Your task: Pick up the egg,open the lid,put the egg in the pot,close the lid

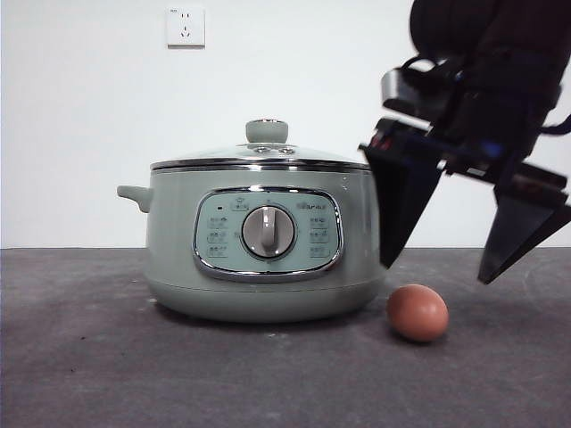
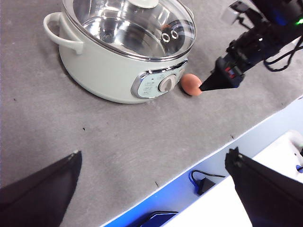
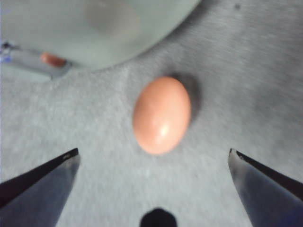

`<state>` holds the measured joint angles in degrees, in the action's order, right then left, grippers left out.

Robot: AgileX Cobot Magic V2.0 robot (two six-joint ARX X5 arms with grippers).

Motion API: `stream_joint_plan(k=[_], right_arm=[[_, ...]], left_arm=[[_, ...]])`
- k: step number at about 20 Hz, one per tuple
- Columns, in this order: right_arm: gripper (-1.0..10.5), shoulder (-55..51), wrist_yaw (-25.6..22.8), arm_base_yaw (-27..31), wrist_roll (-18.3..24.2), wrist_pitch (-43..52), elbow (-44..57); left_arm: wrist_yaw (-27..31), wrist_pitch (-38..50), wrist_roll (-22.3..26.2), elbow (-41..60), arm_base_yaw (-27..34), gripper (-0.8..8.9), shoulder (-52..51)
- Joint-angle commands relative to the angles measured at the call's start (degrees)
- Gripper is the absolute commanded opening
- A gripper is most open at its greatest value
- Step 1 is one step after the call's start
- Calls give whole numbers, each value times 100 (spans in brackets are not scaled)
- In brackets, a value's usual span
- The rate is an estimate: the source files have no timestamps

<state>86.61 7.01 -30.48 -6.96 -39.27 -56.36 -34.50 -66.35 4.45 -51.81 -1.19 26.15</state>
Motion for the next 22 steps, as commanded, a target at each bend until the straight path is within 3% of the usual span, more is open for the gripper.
stream_joint_plan(k=[1, 5, 9, 16, 18, 22], right_arm=[[615, 251, -79, -48, -125, 195, -9], [571, 527, -162, -46, -140, 431, -9], [458, 549, -157, -46, -136, 673, -9], [456, 804, -138, -48, -136, 741, -7], [344, 837, -142, -46, -133, 756, -7], [5, 839, -103, -46, -74, 798, -7]], left_arm=[[-4, 35, -2, -11, -9, 634, -4], [-4, 35, -2, -11, -9, 634, -4], [-2, 81, -2, -11, -9, 634, -4], [-2, 203, -2, -11, -9, 634, -4], [0, 203, -2, -11, -9, 634, -4], [2, 205, -2, -11, -9, 634, -4]])
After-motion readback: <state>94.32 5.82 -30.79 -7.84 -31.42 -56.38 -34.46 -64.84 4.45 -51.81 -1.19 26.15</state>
